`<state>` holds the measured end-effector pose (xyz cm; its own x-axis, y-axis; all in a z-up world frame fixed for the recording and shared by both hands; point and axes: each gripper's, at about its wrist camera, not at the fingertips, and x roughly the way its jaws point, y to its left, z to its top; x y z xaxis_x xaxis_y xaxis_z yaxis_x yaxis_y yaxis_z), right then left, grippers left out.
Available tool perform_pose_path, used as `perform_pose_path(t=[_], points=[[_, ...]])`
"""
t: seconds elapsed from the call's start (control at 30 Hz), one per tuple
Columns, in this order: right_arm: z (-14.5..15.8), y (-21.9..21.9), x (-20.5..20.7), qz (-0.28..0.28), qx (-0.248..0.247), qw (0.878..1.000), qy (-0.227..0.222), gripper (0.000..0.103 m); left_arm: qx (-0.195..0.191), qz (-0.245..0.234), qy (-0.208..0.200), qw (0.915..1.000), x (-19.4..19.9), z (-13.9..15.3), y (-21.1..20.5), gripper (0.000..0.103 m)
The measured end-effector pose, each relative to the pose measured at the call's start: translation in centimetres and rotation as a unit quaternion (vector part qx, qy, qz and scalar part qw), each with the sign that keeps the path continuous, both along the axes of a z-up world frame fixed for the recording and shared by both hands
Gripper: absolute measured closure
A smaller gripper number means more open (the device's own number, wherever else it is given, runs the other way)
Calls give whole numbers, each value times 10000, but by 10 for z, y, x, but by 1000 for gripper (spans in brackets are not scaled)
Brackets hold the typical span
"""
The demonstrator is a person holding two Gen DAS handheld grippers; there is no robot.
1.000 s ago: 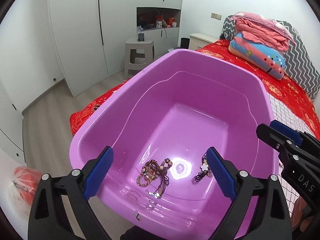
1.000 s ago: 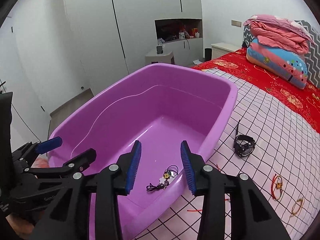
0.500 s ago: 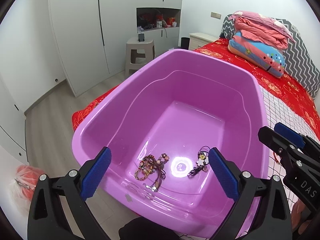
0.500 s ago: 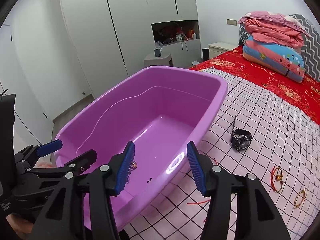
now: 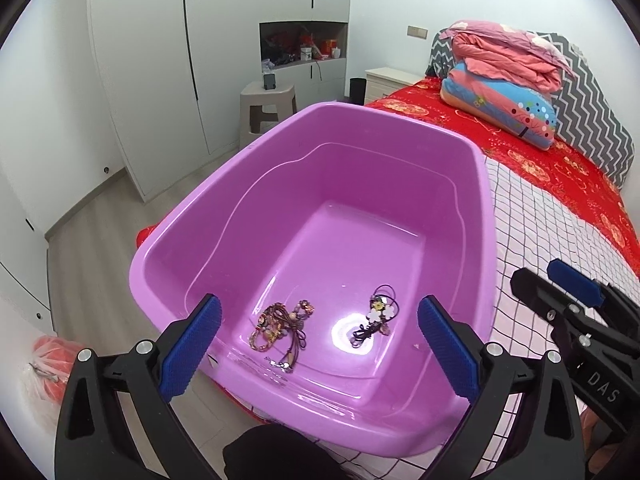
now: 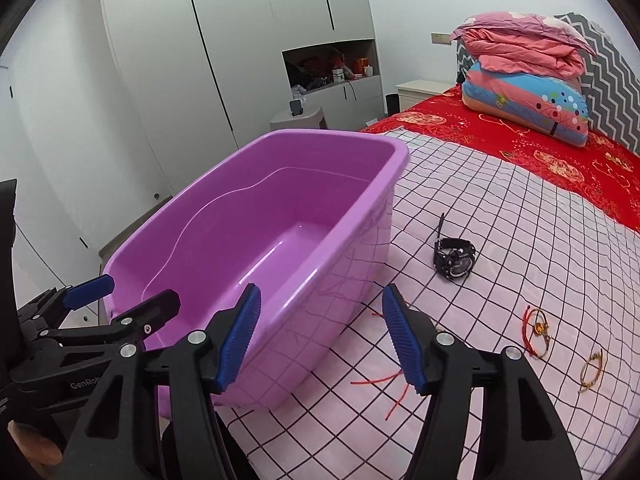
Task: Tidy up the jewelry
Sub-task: 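Withdraw both tools from the tub back over the bed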
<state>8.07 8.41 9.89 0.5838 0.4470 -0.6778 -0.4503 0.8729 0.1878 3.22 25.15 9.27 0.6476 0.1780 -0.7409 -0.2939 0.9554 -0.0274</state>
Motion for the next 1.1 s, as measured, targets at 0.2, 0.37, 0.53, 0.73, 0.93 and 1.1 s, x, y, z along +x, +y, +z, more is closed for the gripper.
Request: perform_pose_path(t=[0.2,0.37,0.53,0.73,0.93,1.1], points=[[-5,-22,-9,-206,82,9997,60,40,16,-175,-115,9998,-12,3,-21,6],[-6,-51,-19,-497,150,9986,31,40,120,-294,-174,9993,-17,6,-40,6],[-4,-82,-30,-793,159,9967,-61,39,101,-450,-186,9988,-20,6,-57,6],[-10,-118,-45,-1048,119,9944,-66,36,114,-701,-182,9973,-26,4,-84,6],[-22,-153,-59,-1292,99,9916,5,36,12,-922,-200,9955,-32,1,-112,6],[-32,-176,-71,-1424,128,9897,60,36,-63,-1150,-176,9932,-35,-5,-135,6]])
